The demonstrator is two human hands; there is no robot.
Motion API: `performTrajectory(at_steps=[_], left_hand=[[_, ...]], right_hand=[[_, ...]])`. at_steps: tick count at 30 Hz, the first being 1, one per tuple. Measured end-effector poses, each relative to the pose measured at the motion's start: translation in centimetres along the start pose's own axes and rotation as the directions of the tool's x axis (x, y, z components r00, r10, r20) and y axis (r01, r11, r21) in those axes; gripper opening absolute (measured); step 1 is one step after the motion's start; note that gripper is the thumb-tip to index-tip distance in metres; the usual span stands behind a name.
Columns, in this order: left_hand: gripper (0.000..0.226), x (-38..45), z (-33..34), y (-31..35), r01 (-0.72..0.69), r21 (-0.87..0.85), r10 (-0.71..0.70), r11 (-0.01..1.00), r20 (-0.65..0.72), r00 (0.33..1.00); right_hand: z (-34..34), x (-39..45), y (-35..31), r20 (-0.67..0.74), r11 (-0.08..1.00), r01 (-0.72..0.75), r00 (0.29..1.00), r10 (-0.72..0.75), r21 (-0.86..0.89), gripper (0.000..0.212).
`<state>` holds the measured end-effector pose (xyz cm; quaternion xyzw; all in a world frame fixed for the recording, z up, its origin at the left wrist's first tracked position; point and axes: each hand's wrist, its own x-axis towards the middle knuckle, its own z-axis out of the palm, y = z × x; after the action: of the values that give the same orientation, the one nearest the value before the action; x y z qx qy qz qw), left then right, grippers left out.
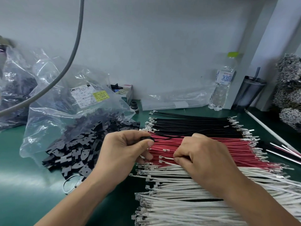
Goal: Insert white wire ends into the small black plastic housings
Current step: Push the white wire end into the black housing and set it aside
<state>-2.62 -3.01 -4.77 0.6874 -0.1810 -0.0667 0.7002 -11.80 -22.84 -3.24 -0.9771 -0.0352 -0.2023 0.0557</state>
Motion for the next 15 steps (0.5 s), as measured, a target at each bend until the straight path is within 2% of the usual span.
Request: performTrajectory(at_steps=[5,8,11,15], left_hand=[[0.019,0.1,-0.2,0.0,-0.002,-0.025,0.003,1.000,0.010,1.000],[0.022,0.1,-0.4,0.4,-0.008,-0.082,0.008,0.997,0.007,1.000],[0.024,0.0,-0.5,0.9,0.011,-0.157,-0.002,0.988,0.059,0.998],[0.031,-0.2,-0.5,1.3,0.022,-0.203,0.005,0.979,0.128,0.992]], right_hand=[[-0.2,0.0,-0.2,-0.008,1.000,0.015,1.000,-0.015,0.004,0.013],[-1.0,0.2,-0.1,-0.081,0.988,-0.011,0.996,0.024,0.154,0.009],[-1.8,0.3,-0.3,-0.195,0.941,0.007,0.979,0.062,0.338,0.007],[-2.0,0.3,-1.1,-0.268,0.952,0.071,0.963,0.012,0.297,0.014]])
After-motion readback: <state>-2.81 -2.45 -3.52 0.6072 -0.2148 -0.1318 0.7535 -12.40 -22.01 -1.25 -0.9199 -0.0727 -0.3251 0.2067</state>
